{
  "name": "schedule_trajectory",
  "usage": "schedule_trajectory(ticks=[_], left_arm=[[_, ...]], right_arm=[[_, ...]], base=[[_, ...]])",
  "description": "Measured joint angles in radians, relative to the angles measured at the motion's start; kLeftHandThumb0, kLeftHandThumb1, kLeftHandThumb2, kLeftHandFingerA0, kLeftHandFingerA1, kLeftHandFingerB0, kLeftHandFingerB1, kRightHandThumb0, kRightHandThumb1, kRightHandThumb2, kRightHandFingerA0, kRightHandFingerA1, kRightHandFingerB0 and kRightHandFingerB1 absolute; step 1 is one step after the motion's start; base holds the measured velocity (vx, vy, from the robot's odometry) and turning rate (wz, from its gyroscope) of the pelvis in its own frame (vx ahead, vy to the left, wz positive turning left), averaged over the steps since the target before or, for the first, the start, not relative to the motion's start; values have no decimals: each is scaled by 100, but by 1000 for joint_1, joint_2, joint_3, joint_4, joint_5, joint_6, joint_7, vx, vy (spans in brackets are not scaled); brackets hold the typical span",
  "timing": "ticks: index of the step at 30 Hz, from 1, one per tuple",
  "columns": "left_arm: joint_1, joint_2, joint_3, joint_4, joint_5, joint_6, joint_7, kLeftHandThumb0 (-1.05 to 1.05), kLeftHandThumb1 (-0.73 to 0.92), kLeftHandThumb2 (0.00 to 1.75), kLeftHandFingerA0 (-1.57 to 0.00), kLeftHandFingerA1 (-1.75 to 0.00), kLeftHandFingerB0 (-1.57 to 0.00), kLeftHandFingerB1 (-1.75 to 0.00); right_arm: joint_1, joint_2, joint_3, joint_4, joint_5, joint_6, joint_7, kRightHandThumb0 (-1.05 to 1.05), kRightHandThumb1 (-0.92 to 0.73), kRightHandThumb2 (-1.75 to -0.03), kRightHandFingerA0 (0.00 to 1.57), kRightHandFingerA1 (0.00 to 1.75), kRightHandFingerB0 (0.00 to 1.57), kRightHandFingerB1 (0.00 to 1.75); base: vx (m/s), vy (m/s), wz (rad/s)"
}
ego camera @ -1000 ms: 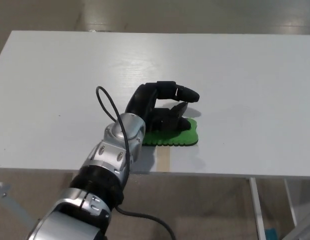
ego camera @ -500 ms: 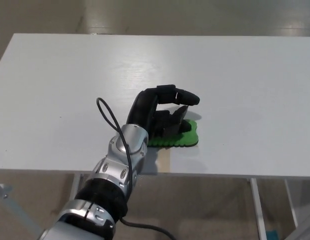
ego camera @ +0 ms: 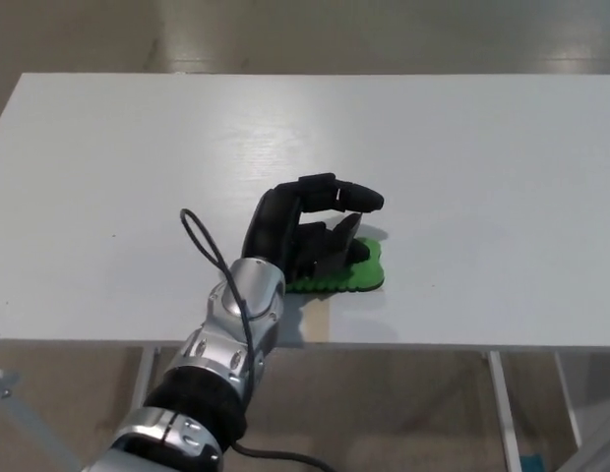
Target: Use the left hand to press on the green eraser and wipe the desk from center to the left and then back to center.
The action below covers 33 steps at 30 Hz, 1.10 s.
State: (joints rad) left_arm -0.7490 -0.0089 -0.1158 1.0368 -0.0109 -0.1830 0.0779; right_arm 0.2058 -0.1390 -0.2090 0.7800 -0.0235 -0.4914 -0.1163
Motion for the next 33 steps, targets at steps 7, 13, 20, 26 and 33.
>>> schedule_trajectory(ticks=[7, 13, 20, 26, 33], left_arm=[[22, 99, 41, 27, -4, -46, -41, -17, 85, 65, -98, -82, -90, -78], [44, 255, 119, 67, -17, -74, -68, -15, 85, 65, -97, -80, -89, -77], [65, 456, 230, 151, -51, -80, -92, -17, 82, 64, -102, -79, -91, -71], [74, 539, 285, 207, -68, -79, -116, -22, 80, 63, -106, -78, -94, -74], [80, 578, 302, 236, -70, -77, -131, -26, 79, 64, -106, -76, -96, -72]], right_arm=[[1, -2, 0, 4, 1, 0, 0, -20, -69, -59, 82, 59, 63, 52], [3, -10, 1, 5, -3, 0, -2, -20, -68, -59, 82, 59, 63, 52], [-1, -16, 1, 9, -5, 2, -5, -20, -67, -59, 83, 59, 64, 53], [1, -18, 3, 21, -8, -1, -14, -20, -67, -59, 83, 59, 64, 52], [-6, -20, 3, 34, -8, -1, -23, -20, -68, -59, 83, 59, 64, 53]], base=[[0, 0, 0], [0, 0, 0], [0, 0, 0], [0, 0, 0], [0, 0, 0]])
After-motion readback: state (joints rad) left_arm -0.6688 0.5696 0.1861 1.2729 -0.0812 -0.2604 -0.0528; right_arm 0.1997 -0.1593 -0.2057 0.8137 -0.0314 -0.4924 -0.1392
